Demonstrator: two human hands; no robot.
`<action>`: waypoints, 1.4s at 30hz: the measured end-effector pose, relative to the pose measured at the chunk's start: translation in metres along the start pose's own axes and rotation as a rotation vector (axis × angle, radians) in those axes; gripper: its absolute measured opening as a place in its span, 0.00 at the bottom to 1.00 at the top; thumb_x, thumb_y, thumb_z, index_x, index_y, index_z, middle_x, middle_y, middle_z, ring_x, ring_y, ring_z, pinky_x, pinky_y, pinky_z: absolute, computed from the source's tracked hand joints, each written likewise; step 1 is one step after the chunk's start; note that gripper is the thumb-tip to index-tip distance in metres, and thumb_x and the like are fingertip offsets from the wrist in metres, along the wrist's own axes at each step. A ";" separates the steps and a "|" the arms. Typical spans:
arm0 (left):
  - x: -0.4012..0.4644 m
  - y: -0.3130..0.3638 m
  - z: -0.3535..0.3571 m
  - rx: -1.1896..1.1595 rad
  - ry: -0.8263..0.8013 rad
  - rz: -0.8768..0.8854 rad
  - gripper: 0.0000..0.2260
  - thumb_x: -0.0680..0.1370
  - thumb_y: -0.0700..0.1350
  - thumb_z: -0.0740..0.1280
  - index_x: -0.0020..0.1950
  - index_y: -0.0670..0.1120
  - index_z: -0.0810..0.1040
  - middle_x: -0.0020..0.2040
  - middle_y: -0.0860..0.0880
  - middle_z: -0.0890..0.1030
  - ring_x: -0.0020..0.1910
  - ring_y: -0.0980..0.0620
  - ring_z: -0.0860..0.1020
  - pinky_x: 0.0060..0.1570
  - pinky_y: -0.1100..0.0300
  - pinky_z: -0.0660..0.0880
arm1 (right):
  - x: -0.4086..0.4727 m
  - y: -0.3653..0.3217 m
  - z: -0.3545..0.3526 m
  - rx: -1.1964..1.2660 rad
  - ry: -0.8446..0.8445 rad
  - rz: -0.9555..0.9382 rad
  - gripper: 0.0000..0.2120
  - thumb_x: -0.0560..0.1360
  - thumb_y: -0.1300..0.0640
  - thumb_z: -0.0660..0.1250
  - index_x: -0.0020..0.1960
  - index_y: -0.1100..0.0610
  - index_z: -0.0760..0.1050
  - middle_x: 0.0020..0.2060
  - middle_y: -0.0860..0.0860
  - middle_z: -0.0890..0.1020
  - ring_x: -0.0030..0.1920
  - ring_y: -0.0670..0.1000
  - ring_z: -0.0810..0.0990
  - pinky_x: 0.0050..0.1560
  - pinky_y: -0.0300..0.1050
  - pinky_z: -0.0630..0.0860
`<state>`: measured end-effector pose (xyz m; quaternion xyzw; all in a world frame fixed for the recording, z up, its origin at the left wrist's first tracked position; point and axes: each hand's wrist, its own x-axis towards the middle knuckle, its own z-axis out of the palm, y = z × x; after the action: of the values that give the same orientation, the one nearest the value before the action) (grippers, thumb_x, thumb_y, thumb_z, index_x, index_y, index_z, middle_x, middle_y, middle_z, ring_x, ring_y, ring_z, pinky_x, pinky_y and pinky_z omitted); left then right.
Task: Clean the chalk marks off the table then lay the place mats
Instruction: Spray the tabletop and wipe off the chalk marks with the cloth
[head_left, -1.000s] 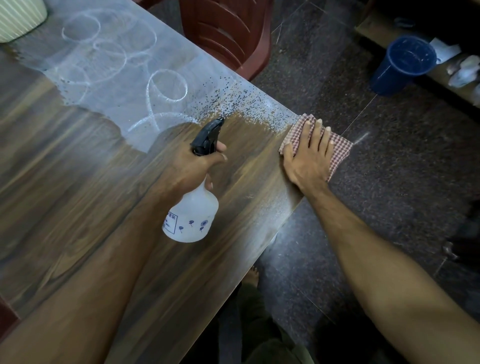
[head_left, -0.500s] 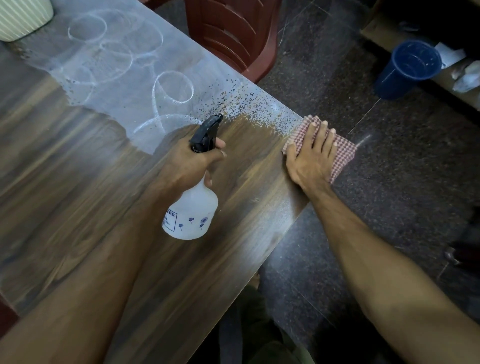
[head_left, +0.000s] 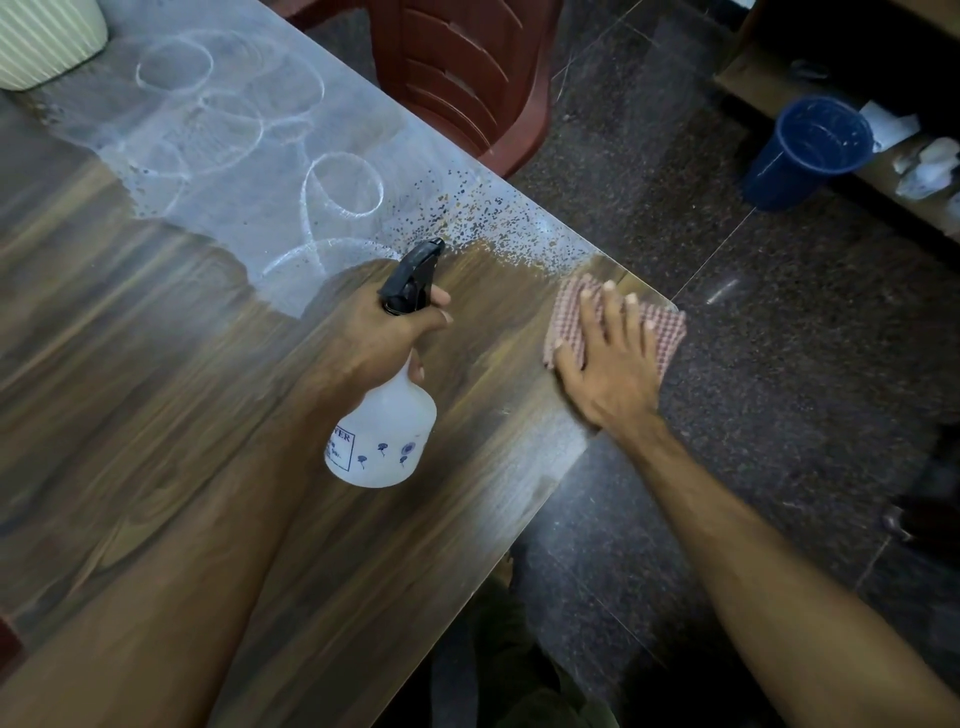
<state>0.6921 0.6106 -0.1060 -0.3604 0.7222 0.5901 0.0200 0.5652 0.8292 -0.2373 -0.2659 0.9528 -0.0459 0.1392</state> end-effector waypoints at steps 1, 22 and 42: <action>-0.001 -0.001 0.000 0.003 0.002 0.002 0.05 0.75 0.41 0.71 0.50 0.48 0.80 0.47 0.35 0.82 0.20 0.50 0.73 0.33 0.57 0.74 | 0.015 0.005 -0.004 -0.004 0.013 0.033 0.36 0.79 0.35 0.39 0.81 0.52 0.40 0.79 0.55 0.40 0.79 0.57 0.39 0.77 0.59 0.39; -0.002 -0.029 -0.029 -0.059 0.088 -0.048 0.05 0.75 0.39 0.71 0.50 0.44 0.80 0.30 0.55 0.80 0.19 0.48 0.71 0.30 0.57 0.73 | 0.096 -0.043 -0.020 -0.004 0.025 -0.102 0.36 0.80 0.37 0.43 0.81 0.55 0.43 0.80 0.55 0.44 0.79 0.57 0.42 0.78 0.57 0.42; 0.024 0.002 -0.055 -0.098 0.330 -0.187 0.03 0.73 0.39 0.70 0.45 0.42 0.78 0.23 0.50 0.74 0.18 0.50 0.72 0.24 0.63 0.70 | 0.082 -0.089 -0.003 -0.031 0.044 -0.245 0.36 0.78 0.38 0.44 0.81 0.53 0.46 0.80 0.53 0.47 0.80 0.57 0.46 0.77 0.57 0.46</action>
<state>0.6950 0.5511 -0.0990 -0.5185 0.6494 0.5529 -0.0615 0.5407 0.7108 -0.2400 -0.3812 0.9166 -0.0537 0.1076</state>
